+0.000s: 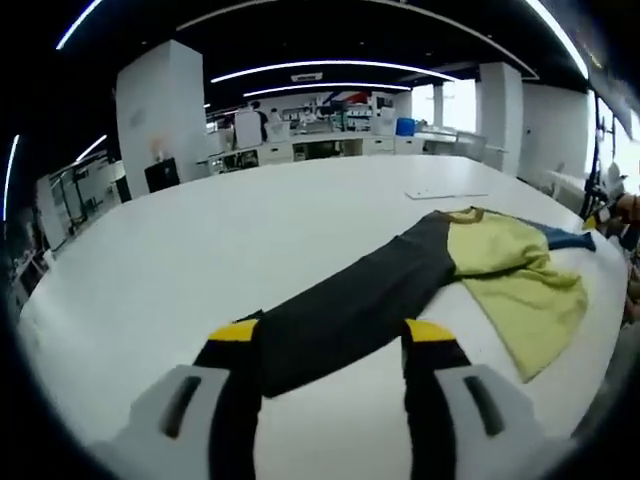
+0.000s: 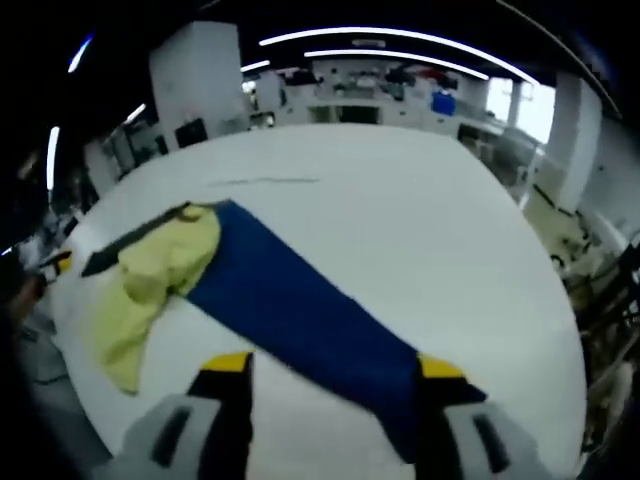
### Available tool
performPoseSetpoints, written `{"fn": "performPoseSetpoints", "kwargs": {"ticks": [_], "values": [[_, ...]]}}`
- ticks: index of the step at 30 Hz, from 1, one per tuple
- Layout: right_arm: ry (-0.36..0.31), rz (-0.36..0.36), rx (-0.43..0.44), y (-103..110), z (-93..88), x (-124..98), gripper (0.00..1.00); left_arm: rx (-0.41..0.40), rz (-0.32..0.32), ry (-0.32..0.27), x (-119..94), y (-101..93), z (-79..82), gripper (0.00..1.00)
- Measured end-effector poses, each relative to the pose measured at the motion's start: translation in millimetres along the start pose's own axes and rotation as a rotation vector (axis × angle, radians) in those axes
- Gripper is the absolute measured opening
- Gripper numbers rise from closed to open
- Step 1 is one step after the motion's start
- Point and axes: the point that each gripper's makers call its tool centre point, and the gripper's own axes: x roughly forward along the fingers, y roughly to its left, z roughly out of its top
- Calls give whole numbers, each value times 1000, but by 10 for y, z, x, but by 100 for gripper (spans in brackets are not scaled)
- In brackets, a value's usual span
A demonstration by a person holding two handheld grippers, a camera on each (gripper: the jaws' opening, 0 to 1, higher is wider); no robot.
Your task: Fold the garment on the visible template until the final outline fits inside the template.
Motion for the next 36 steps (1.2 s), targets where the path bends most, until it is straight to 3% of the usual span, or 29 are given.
{"fn": "performPoseSetpoints", "kwargs": {"ticks": [1, 4, 6, 8, 10, 15, 19, 23, 28, 36], "values": [[1, 18, -8, 133, -8, 2, 63, 9, -16, -4, -15, -78, 23, 62], [-1, 58, -13, 263, -42, 40, 65, 24, -86, -12, -33, -288, 59, 67], [-1, 95, -9, 497, -56, 30, 64, 37, -113, -11, -45, -390, 61, 71], [-1, 125, -6, 571, -87, 47, 63, 65, -150, -28, -57, -532, 67, 73], [3, 159, -3, 771, -131, 58, 63, 66, -179, -29, -54, -647, 33, 74], [16, 214, -4, 1044, -239, 125, 58, 80, -246, -18, -92, -1028, -7, 71], [7, 232, -18, 1230, -272, 130, 54, 94, -295, -24, -101, -1195, -54, 62], [1, 270, -20, 1451, -302, 160, 50, 103, -324, -8, -80, -1321, -151, 59], [8, 313, -66, 1736, -385, 202, 47, 39, -375, 19, -34, -1506, -301, 53], [33, 354, -149, 2112, -516, 201, 40, 64, -402, 78, 9, -1767, -456, 37]]}}
